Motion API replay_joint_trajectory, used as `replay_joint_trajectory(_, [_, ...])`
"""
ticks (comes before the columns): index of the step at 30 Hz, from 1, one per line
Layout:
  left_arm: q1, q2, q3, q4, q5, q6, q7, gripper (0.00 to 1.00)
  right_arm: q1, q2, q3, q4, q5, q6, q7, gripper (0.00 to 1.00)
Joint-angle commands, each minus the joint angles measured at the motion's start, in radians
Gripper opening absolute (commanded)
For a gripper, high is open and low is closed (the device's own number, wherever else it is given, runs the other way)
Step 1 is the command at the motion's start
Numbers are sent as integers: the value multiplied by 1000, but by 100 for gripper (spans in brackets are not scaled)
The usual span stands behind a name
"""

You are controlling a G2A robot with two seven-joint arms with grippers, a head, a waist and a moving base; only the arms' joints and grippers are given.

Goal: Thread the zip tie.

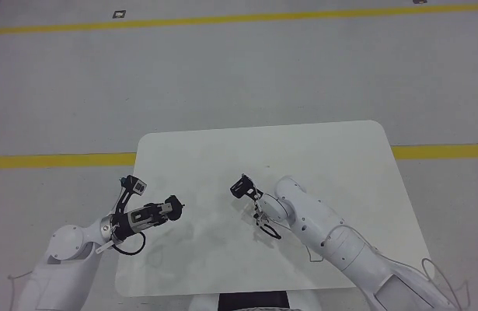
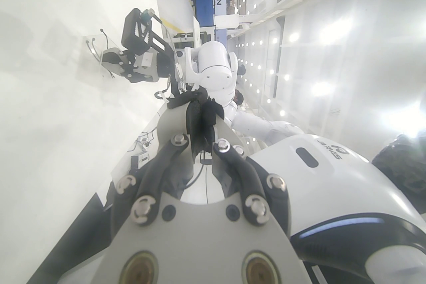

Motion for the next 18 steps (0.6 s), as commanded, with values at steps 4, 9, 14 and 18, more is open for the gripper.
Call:
replay_joint_trajectory(4, [0,0,0,0,0,0,0,0,-13,7,31,-35,15,-8,0,0])
replay_joint_trajectory(9, [0,0,0,0,0,0,0,0,-37,20,83,-68,67,-33,-2,0])
replay_joint_trajectory(14, [0,0,0,0,0,0,0,0,-60,34,136,-99,113,-64,6,0])
replay_joint_trajectory(18, [0,0,0,0,0,0,0,0,-80,47,184,-123,174,-97,12,0])
